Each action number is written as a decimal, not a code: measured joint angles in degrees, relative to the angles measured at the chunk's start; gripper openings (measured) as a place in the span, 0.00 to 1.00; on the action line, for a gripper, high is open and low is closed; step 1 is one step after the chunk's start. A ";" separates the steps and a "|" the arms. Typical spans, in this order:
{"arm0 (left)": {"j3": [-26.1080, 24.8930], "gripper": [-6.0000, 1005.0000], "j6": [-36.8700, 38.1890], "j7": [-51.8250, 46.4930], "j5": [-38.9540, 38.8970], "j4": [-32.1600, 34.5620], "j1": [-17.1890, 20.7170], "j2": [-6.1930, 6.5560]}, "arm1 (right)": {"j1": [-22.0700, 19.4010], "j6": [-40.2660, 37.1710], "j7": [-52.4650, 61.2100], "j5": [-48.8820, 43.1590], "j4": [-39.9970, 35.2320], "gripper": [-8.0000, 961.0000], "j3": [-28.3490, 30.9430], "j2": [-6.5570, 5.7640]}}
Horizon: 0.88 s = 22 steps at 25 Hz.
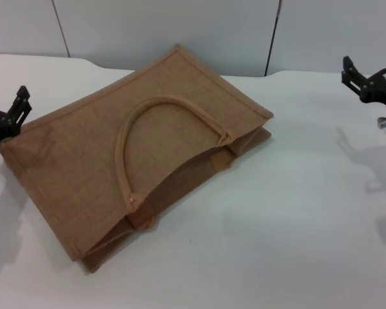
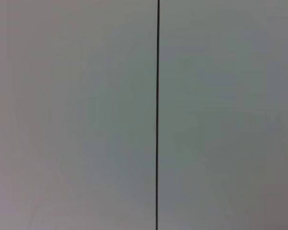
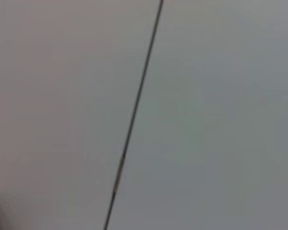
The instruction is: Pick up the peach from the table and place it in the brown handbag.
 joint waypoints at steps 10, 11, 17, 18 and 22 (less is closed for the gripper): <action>-0.59 0.69 -0.72 2.26 -0.44 -1.04 -0.37 -0.02 | 3.11 -6.68 -0.11 -0.24 5.67 0.93 -3.88 -0.21; -0.59 0.69 -0.87 2.26 -0.44 -1.06 -0.35 -0.02 | 3.32 -6.86 -0.10 -0.25 5.97 0.93 -4.21 -0.21; -0.59 0.69 -1.76 2.28 -0.44 -1.52 -0.39 -0.01 | 3.47 -21.75 0.23 0.05 13.25 0.93 -5.69 0.06; -0.59 0.69 -1.83 2.29 -0.44 -1.72 -0.51 -0.01 | 3.53 -26.71 0.55 0.14 15.74 0.93 -5.94 0.13; -0.59 0.69 -1.83 2.30 -0.44 -1.92 -0.83 -0.02 | 4.52 -35.60 3.56 0.23 21.47 0.93 -6.32 0.21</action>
